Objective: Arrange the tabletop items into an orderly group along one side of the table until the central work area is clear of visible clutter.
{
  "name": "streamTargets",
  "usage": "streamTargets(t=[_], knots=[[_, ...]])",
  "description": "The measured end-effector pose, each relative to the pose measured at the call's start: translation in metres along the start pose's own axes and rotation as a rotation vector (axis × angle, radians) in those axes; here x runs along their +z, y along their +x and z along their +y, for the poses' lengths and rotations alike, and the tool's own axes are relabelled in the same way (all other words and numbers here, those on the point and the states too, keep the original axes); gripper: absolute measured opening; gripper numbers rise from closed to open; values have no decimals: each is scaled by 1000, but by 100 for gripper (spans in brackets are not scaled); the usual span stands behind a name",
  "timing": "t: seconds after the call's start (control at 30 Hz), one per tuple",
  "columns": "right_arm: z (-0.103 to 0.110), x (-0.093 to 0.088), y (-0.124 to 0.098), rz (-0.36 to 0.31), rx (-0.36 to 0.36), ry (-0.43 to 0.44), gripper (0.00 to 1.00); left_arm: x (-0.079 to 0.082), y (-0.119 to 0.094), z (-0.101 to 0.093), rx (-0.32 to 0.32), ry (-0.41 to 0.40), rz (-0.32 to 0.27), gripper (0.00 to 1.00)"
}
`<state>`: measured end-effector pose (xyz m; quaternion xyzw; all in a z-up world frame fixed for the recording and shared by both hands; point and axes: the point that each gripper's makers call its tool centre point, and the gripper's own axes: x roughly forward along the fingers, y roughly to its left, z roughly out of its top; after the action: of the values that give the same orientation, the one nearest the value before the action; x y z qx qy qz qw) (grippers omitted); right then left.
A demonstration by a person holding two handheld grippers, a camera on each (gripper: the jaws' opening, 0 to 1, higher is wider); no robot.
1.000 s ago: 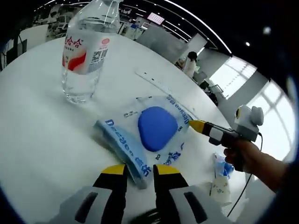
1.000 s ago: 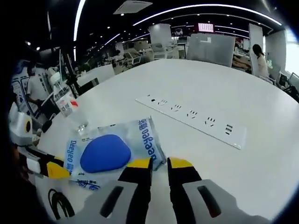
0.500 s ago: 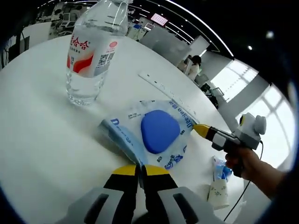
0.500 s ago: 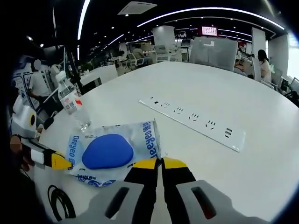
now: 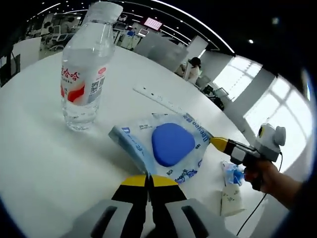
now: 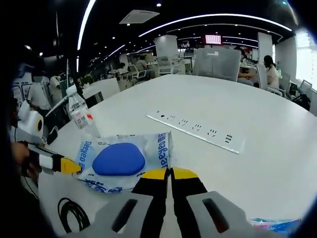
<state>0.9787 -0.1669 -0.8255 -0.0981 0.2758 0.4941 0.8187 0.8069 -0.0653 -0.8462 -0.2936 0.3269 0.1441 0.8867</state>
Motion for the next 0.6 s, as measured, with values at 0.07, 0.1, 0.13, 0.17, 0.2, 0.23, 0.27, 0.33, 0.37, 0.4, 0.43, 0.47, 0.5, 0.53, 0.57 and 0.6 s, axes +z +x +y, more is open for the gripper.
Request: streamTargets(t=[0.07,0.1,0.13,0.17,0.2,0.23,0.27,0.33,0.37,0.4,0.43,0.47,0.5,0.53,0.57,0.6], knots=[[-2,-3,-15,-19,-26,30,0,1,0,-4,-18,47,7,0],[-2,-4,-19,-20,-31,35,0,1,0,-6,-23,60,9,0],[-4,-10,-22,-23,-44,47,0,1,1,-8,-37,82,16,0],[-5,-13,-25,-23,-49,53,0,2,2,-9,-41,101,20,0],[-6,-15,-29,-23,-55,65,0,2,3,-10,-52,124,23,0],[-7,-18,-33,-26,-63,74,0,2,3,-13,-68,150,30,0],[-9,-22,-37,-24,-72,78,0,1,4,-16,-76,161,40,0],[-11,-28,-46,-20,-86,94,0,1,7,-19,-94,184,51,0],[-11,-31,-50,-21,-93,101,0,1,8,-21,-103,199,55,0],[-12,-33,-53,-20,-97,107,0,2,8,-22,-105,209,57,0],[-12,-35,-57,-18,-101,111,0,1,10,-23,-110,230,64,0],[-12,-37,-60,-17,-106,108,0,1,11,-24,-116,238,70,0],[-12,-38,-61,-17,-109,109,0,1,13,-25,-122,241,74,0],[-13,-41,-67,-14,-119,121,0,1,15,-26,-129,254,79,0],[-13,-42,-69,-14,-122,123,0,1,17,-27,-133,265,84,0],[-14,-44,-71,-12,-129,120,0,1,20,-28,-140,283,95,0]])
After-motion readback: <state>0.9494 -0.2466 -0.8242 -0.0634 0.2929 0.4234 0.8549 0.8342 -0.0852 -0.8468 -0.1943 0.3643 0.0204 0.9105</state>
